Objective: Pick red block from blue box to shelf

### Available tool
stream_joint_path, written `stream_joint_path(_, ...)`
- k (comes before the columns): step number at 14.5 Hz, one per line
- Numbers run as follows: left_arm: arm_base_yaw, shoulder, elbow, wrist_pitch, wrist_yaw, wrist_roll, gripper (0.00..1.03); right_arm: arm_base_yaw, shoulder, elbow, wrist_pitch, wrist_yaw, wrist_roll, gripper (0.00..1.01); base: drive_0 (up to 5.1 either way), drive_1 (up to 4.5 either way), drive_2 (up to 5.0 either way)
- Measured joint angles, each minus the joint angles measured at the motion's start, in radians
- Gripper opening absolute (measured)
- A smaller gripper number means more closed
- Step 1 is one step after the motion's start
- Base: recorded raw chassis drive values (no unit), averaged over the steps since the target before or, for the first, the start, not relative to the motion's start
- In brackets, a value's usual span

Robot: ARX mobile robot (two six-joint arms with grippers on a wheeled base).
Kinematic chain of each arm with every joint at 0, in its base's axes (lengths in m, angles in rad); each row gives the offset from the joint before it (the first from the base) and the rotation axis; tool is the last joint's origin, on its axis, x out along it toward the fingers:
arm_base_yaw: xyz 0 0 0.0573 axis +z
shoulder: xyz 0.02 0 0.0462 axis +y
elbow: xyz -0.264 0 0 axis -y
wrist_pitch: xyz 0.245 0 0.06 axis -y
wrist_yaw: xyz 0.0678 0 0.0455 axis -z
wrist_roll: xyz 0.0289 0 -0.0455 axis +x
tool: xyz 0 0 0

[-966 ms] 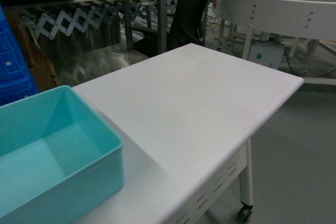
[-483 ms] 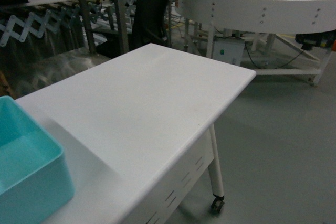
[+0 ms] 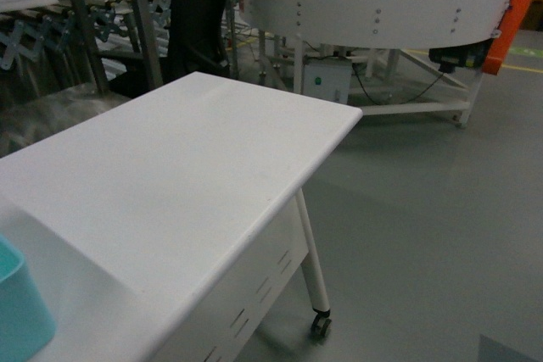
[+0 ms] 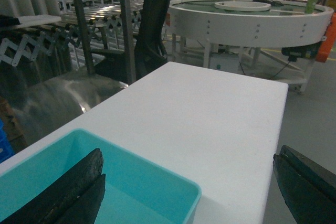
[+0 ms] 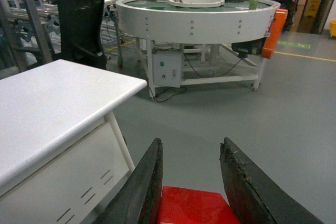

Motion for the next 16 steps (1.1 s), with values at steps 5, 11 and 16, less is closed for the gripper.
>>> stream_joint_path(5, 0.0, 0.0, 0.0, 0.0, 0.0, 0.0, 0.98, 0.0, 0.0, 0.0, 0.0, 0.0, 0.0, 0.28, -1.4, -1.41, -1.4)
stream_joint_path(11, 0.0, 0.0, 0.0, 0.0, 0.0, 0.0, 0.98, 0.0, 0.0, 0.0, 0.0, 0.0, 0.0, 0.28, -1.4, -1.41, -1.4)
stream_joint_path(16, 0.0, 0.0, 0.0, 0.0, 0.0, 0.0, 0.98, 0.0, 0.0, 0.0, 0.0, 0.0, 0.0, 0.28, -1.4, -1.41, -1.4)
